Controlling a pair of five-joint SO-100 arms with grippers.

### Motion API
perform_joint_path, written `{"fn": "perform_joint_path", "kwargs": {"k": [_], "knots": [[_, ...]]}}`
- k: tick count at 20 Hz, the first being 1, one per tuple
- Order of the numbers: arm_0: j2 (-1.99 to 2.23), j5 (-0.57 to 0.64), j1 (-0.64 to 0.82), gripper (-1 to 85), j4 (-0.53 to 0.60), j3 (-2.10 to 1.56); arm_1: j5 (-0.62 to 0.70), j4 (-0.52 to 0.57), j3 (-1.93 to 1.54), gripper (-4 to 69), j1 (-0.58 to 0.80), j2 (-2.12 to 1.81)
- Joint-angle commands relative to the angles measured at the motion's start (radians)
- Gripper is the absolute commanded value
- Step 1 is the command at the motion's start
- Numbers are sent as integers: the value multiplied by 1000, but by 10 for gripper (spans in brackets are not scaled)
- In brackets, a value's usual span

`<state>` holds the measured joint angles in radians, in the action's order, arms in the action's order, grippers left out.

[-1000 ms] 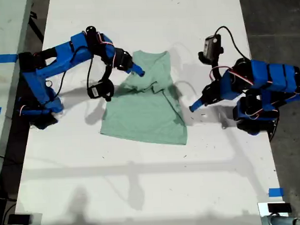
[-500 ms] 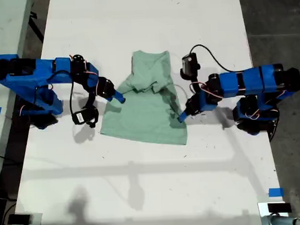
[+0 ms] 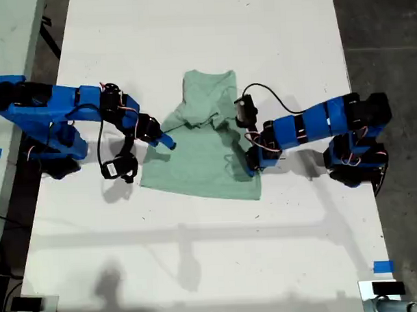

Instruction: Fold tshirt

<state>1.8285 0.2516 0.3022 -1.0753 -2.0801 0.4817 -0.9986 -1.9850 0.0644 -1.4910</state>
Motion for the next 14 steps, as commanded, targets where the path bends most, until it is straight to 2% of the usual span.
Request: {"fn": "perform_joint_path", "kwargs": {"k": [1,3,5,9,14], "knots": [[8,2,21,200,5,2,6,-9,43,78,5,5],[8,3,23,199,2,-3,26,-21,61,70,3,5],[11,3,23,198,-3,-3,44,-86,104,64,0,5],[8,3,15,197,-6,-6,63,-175,160,96,-8,5],[8,-2,6,195,-14,-6,91,-202,219,14,-23,3]]}}
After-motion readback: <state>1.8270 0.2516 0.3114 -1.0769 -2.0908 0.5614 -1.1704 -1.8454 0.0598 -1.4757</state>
